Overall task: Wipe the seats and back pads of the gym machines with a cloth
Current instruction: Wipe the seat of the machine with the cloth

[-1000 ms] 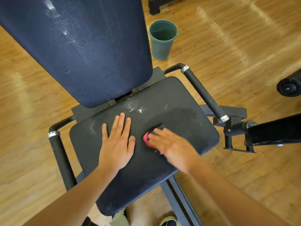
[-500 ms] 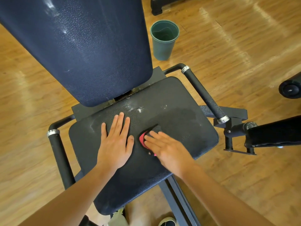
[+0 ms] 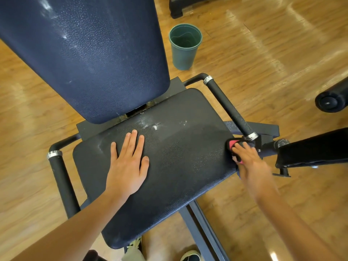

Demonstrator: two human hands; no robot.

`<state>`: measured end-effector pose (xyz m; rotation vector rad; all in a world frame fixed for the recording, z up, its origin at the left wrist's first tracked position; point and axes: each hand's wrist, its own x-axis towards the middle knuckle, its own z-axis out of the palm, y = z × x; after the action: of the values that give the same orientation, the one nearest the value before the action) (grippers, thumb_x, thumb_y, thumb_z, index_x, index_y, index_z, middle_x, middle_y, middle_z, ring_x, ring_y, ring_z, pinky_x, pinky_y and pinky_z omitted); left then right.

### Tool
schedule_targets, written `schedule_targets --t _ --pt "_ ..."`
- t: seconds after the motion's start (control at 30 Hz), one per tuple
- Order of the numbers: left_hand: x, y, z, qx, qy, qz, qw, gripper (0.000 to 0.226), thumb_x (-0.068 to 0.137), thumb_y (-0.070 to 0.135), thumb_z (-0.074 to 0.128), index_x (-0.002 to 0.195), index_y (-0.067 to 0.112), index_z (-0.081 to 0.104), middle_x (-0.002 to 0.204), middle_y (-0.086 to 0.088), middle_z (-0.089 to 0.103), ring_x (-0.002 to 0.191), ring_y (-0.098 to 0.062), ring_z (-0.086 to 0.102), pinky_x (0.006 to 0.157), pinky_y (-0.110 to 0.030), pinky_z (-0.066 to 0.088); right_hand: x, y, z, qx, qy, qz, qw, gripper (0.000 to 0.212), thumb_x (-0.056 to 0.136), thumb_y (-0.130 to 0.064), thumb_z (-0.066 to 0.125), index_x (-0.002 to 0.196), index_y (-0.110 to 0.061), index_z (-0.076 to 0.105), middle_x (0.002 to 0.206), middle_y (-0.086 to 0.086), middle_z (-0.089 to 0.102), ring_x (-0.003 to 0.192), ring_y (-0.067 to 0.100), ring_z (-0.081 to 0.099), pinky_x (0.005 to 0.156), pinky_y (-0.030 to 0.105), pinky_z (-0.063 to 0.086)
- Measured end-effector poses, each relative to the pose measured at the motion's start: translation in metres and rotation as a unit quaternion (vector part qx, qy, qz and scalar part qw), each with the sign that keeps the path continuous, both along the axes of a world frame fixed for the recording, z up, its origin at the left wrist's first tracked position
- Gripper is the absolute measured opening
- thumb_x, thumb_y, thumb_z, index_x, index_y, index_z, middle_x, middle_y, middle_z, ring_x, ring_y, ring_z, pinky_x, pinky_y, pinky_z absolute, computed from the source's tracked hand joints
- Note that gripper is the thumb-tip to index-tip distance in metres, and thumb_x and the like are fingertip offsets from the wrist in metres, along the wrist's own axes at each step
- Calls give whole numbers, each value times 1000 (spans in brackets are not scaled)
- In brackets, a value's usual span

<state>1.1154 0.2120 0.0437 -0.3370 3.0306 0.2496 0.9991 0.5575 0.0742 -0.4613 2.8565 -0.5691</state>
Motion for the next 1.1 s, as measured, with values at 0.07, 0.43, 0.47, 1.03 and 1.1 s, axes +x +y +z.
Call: schedule_targets --t 0.07,0.43,0.47,1.03,1.1 --pt "0 0 0 -5 -4 -1 1000 65 104 41 19 162 12 25 172 -7 12 159 -23 9 124 -62 15 12 -35 -6 -28 21 28 999 41 90 1 59 130 -8 61 139 14 55 135 34 46 114 33 28" --pt "0 0 1 -1 -5 -1 1000 65 104 41 19 162 12 25 172 -8 13 159 -24 10 124 -62 15 4 -56 -17 55 78 113 989 60 74 6 77 131 -3 60 138 11 57 133 28 45 110 53 30" --pt "0 0 2 -1 -4 -2 1000 65 104 41 20 162 11 26 172 -8 14 159 -25 11 124 -63 16 0 -50 -16 57 70 102 991 60 76 7 74 133 -3 57 140 10 55 136 25 39 112 50 27" --pt "0 -1 2 -3 -11 -2 1000 65 105 41 20 163 13 24 172 -7 10 159 -23 8 124 -62 15 6 -54 -10 8 44 -10 999 41 96 -14 56 137 -11 55 144 7 52 141 26 38 120 41 12" --pt "-1 0 3 -5 -16 -1 1000 65 105 41 19 163 13 23 172 -6 9 159 -23 6 125 -61 14 10 -65 -9 -6 45 -53 998 39 97 -18 55 135 -11 58 143 7 53 142 28 37 120 45 12"
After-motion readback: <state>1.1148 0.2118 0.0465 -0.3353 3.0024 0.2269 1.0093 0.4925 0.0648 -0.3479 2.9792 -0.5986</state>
